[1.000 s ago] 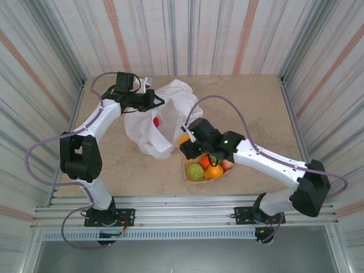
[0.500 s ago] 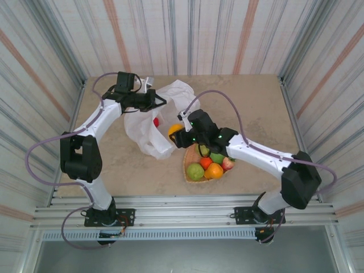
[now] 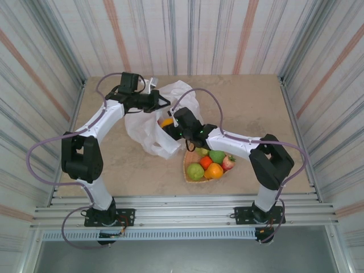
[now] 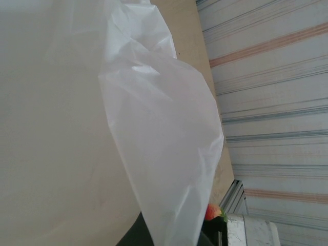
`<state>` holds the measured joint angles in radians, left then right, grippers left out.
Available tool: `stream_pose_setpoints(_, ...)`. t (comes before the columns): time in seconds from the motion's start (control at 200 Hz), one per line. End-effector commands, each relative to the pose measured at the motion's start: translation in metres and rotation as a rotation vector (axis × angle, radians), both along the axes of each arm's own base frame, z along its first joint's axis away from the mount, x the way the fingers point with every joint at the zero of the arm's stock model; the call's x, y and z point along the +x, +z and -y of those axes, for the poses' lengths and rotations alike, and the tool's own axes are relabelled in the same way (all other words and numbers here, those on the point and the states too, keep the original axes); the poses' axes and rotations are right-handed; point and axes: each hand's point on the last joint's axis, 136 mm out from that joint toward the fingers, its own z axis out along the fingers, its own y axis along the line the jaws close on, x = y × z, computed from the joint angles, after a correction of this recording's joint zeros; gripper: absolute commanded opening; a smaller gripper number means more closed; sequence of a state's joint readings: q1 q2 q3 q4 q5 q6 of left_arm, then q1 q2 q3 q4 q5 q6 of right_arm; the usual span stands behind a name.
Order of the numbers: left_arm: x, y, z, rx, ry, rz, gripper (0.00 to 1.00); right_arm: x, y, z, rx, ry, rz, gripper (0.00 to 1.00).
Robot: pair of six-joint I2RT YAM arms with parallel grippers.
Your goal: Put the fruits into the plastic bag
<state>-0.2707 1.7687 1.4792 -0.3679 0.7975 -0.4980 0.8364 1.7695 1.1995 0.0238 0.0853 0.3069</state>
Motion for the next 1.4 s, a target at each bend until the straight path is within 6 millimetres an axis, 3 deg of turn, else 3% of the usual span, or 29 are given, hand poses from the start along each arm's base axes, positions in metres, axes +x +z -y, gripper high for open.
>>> stream_pose_setpoints(0.0, -0.003, 0.022, 0.007, -0.038, -0.029, 0.036, 0.01, 0.014, 0.008, -0.002, 0.037, -0.049, 0.057, 0.63)
stream_pose_setpoints(0.24, -0.005, 0.022, 0.01, -0.04, -0.034, 0.034, 0.01, 0.033, -0.004, 0.018, -0.041, -0.183, 0.069, 0.63)
stream_pose_setpoints(0.616, -0.003, 0.004, 0.015, -0.02, -0.042, 0.026, 0.01, 0.054, -0.018, 0.004, 0.125, -0.318, 0.009, 0.64)
stream_pose_setpoints(0.897, -0.005, 0.001, 0.018, -0.017, -0.054, 0.028, 0.01, 0.077, -0.028, 0.011, 0.192, -0.48, 0.01, 0.66)
stream_pose_setpoints(1.187, -0.004, -0.004, 0.02, -0.015, -0.058, 0.017, 0.01, 0.103, -0.047, 0.009, 0.253, -0.564, -0.06, 0.76)
stream_pose_setpoints(1.393, -0.004, -0.007, 0.02, -0.011, -0.056, 0.01, 0.02, 0.106, -0.047, 0.004, 0.244, -0.535, -0.072, 0.89)
